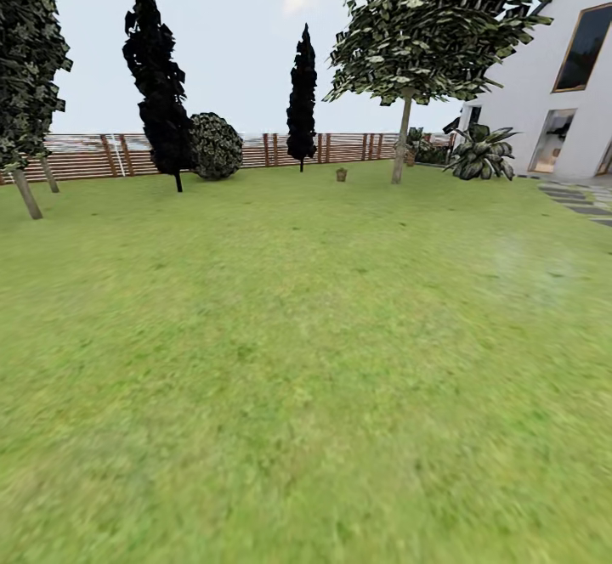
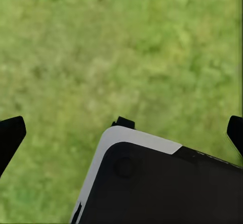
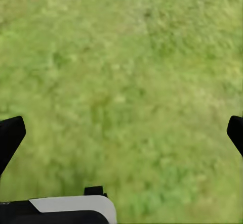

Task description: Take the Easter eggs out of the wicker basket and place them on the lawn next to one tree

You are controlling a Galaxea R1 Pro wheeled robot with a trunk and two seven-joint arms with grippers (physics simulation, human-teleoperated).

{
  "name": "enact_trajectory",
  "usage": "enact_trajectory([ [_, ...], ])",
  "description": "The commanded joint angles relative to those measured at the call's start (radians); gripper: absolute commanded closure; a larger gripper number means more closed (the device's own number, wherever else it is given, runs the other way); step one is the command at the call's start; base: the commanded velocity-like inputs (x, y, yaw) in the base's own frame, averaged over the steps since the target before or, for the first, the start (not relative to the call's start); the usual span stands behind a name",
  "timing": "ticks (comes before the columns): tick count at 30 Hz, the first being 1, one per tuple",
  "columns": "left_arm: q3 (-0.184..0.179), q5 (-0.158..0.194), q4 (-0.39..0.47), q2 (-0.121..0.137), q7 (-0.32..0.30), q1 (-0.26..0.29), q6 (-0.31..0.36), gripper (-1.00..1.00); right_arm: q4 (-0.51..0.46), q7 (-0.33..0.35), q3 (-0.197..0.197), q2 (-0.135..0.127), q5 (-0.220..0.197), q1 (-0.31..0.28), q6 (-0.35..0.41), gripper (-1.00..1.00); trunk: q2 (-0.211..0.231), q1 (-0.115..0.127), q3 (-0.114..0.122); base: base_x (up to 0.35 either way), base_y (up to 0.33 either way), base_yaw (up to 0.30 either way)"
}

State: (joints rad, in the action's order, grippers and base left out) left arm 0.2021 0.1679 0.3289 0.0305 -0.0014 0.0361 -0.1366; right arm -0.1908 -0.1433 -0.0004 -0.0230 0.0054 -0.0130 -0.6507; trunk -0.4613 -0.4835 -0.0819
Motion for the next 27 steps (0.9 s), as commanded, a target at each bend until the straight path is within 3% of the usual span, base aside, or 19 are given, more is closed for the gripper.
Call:
enact_trajectory([
  [1,-0.002,0.010,-0.001,0.000,0.000,0.001,-0.003,-1.00,0.001,-0.002,0.000,0.000,0.001,-0.001,-0.003,-1.00,-0.002,-0.001,-0.002,0.324,0.000,0.000],
  [27,-0.003,0.010,-0.001,0.000,-0.002,0.001,-0.003,-1.00,0.001,-0.002,0.000,0.000,0.001,-0.001,-0.007,-1.00,-0.002,-0.001,-0.002,0.324,0.000,0.000],
])
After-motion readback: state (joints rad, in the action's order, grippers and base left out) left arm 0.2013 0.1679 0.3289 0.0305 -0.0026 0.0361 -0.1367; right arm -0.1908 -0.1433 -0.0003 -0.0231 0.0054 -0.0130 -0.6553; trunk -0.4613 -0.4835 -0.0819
